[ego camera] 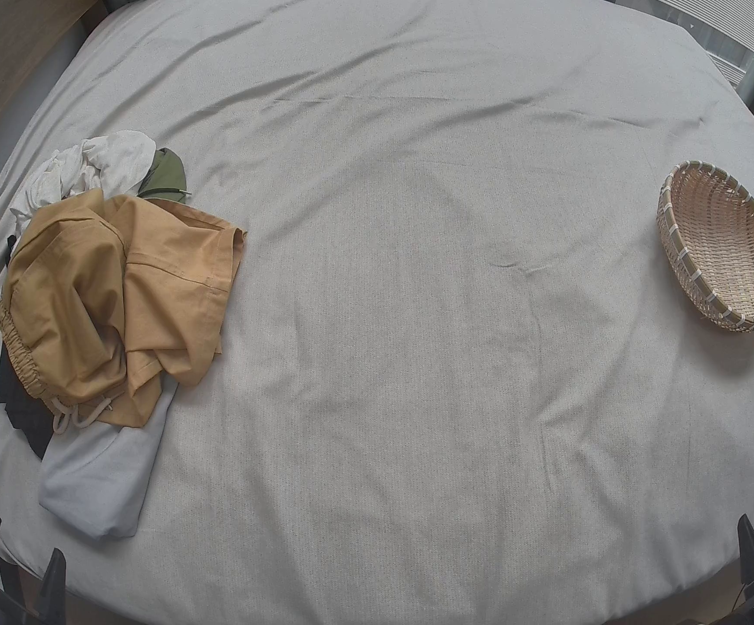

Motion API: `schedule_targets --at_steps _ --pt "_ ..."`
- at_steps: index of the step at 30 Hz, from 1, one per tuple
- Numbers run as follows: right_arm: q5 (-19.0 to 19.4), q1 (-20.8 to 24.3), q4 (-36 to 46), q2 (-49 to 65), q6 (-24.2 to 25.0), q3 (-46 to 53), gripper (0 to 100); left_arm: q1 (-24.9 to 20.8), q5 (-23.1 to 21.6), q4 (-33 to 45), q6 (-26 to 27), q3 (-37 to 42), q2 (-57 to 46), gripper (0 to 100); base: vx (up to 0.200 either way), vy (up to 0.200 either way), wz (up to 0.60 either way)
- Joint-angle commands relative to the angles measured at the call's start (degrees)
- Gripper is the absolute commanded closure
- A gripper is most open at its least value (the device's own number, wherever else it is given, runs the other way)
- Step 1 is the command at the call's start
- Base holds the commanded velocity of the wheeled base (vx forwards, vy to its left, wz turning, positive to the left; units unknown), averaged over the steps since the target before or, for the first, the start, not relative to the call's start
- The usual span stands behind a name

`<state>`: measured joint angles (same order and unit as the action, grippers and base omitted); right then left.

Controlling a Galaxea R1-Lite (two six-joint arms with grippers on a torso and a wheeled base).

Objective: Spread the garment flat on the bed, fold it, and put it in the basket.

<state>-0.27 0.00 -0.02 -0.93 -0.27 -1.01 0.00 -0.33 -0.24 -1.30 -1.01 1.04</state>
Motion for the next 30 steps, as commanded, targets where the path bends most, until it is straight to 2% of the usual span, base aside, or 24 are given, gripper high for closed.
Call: schedule_targets --at_steps 1,30 --pt "0.00 0.00 0.02 0.93 0.09 1.01 0 0.00 0.07 -0.02 -0.37 1.01 -0.95 0 0.000 0.000 0.00" --pt "-1.40 0.00 -0.15 0.93 1.59 1.01 0 0.00 -0.02 -0.02 -0.10 1.01 -1.04 0 0.000 0.000 0.00"
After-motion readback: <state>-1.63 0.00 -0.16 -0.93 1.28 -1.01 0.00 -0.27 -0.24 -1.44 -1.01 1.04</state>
